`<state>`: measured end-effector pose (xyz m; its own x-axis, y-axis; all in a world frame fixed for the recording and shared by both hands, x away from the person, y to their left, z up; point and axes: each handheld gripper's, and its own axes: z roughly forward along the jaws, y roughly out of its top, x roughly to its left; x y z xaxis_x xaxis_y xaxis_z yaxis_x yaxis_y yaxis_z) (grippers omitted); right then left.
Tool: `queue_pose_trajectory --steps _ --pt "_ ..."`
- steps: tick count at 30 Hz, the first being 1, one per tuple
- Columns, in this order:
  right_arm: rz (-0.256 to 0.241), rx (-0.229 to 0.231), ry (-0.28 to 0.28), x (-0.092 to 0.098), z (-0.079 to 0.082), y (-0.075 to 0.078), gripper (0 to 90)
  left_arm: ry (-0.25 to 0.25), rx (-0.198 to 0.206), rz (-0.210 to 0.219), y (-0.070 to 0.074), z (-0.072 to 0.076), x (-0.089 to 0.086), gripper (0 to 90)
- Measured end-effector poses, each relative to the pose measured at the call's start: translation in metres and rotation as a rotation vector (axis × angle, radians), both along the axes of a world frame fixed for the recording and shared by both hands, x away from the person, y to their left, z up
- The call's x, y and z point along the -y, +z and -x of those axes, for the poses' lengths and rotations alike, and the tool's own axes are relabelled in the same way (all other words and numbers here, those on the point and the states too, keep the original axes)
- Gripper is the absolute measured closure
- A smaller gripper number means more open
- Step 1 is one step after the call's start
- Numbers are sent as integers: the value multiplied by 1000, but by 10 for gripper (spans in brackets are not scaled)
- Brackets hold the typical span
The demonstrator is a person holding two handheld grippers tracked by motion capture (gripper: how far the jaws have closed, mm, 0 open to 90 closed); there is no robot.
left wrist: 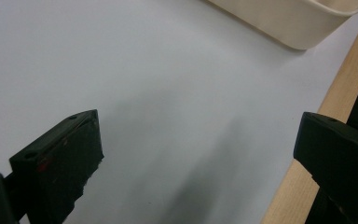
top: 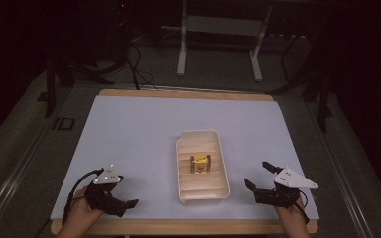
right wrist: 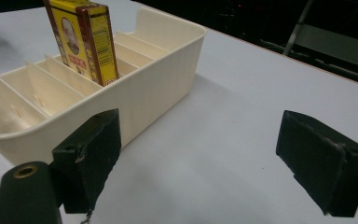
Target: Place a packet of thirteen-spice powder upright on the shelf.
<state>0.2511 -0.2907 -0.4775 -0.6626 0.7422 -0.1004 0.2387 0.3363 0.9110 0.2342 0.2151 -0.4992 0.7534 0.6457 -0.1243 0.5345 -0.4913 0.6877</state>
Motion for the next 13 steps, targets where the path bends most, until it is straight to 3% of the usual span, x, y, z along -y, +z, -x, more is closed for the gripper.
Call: queue_pose_trajectory --steps 4,13 --pt "-4 5 -2 1 0 1 141 3 1 13 -1 1 0 15" --pt "-8 5 -10 3 0 0 141 29 66 53 6 5 -2 15"
